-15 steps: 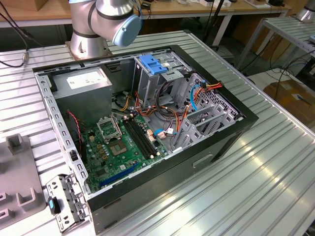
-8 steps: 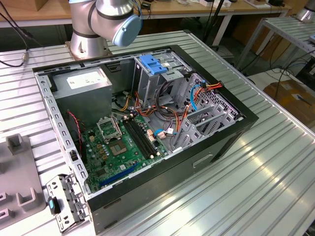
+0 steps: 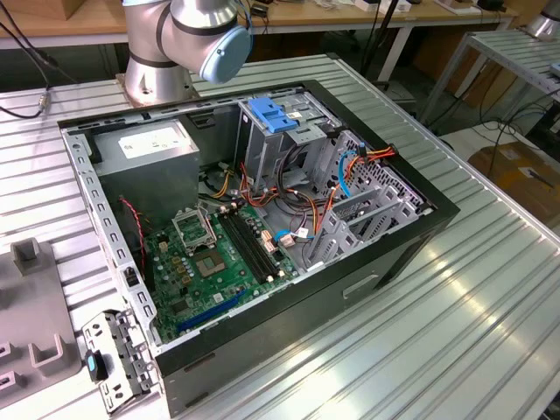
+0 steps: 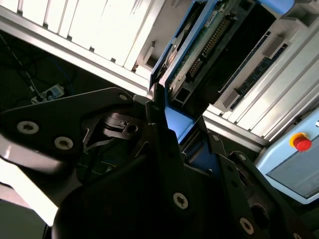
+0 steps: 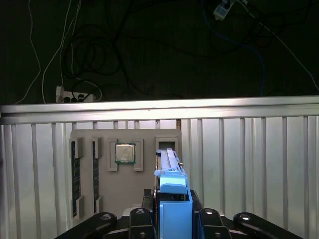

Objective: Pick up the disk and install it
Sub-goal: 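Pick up the disk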

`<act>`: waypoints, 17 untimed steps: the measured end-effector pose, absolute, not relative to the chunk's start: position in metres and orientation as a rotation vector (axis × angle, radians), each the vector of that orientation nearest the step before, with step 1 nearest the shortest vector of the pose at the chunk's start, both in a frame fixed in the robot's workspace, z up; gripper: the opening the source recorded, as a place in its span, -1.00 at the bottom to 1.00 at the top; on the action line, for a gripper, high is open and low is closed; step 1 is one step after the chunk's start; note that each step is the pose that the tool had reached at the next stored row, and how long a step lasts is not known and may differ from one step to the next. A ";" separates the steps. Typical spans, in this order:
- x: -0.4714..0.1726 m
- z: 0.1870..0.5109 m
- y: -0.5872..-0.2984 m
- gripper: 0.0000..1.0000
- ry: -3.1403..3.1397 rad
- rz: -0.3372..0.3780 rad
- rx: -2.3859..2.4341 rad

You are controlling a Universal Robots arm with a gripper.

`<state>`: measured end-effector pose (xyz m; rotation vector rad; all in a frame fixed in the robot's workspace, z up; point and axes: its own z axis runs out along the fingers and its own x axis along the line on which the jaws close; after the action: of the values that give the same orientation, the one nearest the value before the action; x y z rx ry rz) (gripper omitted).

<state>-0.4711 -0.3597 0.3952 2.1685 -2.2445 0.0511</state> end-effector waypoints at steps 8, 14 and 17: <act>-0.471 0.399 -0.360 -0.27 -2.245 0.051 2.169; -0.471 0.401 -0.360 -0.27 -2.244 0.051 2.168; -0.471 0.402 -0.360 -0.27 -2.244 0.051 2.168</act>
<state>-0.4711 -0.3597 0.4020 2.1685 -2.2445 0.0511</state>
